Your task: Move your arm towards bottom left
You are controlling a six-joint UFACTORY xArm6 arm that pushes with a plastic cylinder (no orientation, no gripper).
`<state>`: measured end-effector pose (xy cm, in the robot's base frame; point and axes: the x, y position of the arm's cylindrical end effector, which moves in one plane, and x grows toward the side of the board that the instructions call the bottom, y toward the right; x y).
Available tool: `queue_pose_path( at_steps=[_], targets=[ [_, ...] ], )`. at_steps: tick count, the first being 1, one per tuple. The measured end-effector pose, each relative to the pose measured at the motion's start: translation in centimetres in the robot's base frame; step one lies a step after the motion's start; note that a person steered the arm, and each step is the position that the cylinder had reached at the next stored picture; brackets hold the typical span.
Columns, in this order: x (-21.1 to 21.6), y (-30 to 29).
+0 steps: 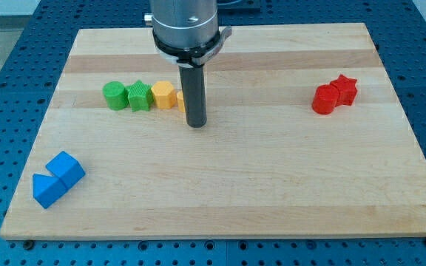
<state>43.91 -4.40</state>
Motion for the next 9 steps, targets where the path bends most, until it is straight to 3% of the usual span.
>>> queue_pose_path(
  at_steps=[5, 8, 9],
  targets=[
    [-1.2, 0.0],
    [-0.9, 11.5],
    [0.9, 9.6]
  ],
)
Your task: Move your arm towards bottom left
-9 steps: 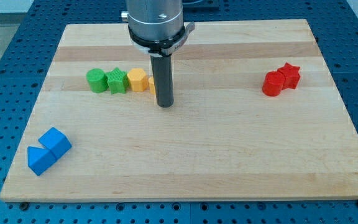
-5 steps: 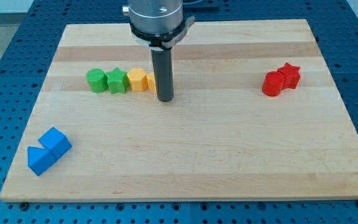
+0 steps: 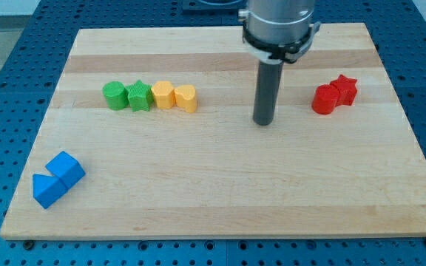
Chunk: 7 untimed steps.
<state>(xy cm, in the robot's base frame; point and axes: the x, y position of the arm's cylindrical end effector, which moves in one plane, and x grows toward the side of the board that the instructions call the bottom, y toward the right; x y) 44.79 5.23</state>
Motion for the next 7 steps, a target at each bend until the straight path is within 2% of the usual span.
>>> queue_pose_path(
  at_steps=[2, 3, 4, 5, 7],
  targets=[
    [8.0, -9.7],
    [14.2, -13.9],
    [17.0, -15.8],
    [17.1, -16.3],
    [17.0, -27.4]
  ],
)
